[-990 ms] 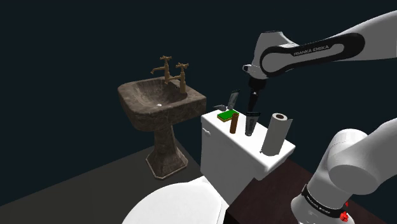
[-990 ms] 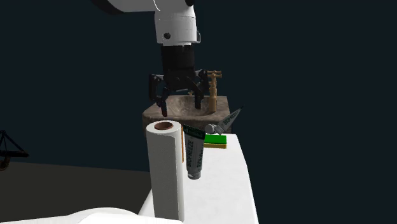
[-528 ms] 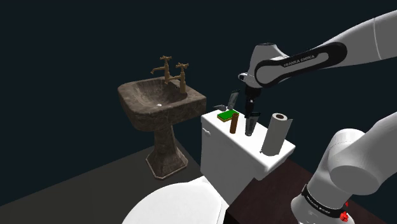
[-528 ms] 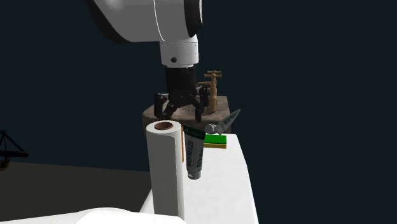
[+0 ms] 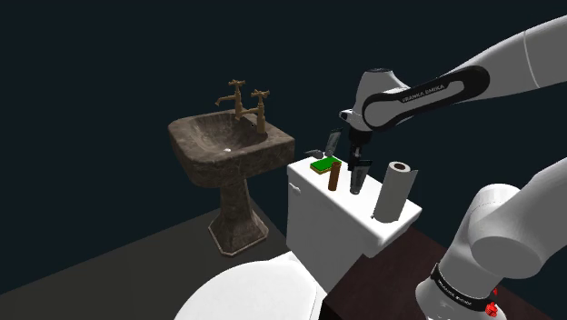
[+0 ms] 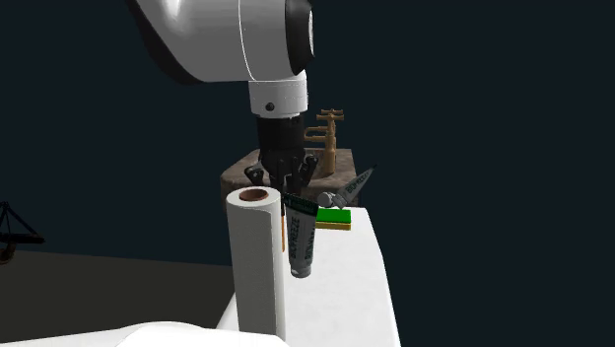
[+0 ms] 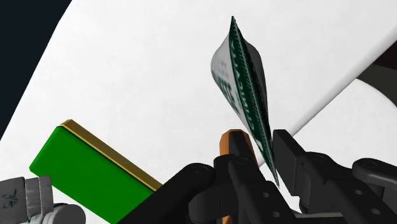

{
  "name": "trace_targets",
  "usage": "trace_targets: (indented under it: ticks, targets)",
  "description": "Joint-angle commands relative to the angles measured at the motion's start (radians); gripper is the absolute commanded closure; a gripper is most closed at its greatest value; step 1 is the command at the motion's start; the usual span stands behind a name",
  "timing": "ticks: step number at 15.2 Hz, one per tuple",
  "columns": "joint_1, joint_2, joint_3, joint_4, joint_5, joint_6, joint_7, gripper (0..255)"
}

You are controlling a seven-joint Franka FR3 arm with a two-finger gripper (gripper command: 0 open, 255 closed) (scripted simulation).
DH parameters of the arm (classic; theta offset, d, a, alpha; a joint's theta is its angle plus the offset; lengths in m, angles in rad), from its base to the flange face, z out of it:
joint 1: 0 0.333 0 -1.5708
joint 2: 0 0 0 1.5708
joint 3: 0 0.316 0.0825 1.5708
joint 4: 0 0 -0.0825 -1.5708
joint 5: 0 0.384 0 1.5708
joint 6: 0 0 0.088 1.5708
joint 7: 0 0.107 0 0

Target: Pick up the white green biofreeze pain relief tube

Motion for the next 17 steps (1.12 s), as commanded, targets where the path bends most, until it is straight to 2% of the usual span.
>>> trace_targets:
  ticks: [1, 6, 17]
  targets:
    - [0.000, 0.000, 0.000, -0.001, 0.000, 0.000, 0.000, 255]
    - [0.000, 0.001, 0.000, 0.000, 0.000, 0.000, 0.000, 255]
    - [0.002, -0.060, 0.021, 0.105, 0.008, -0.165, -0.002, 255]
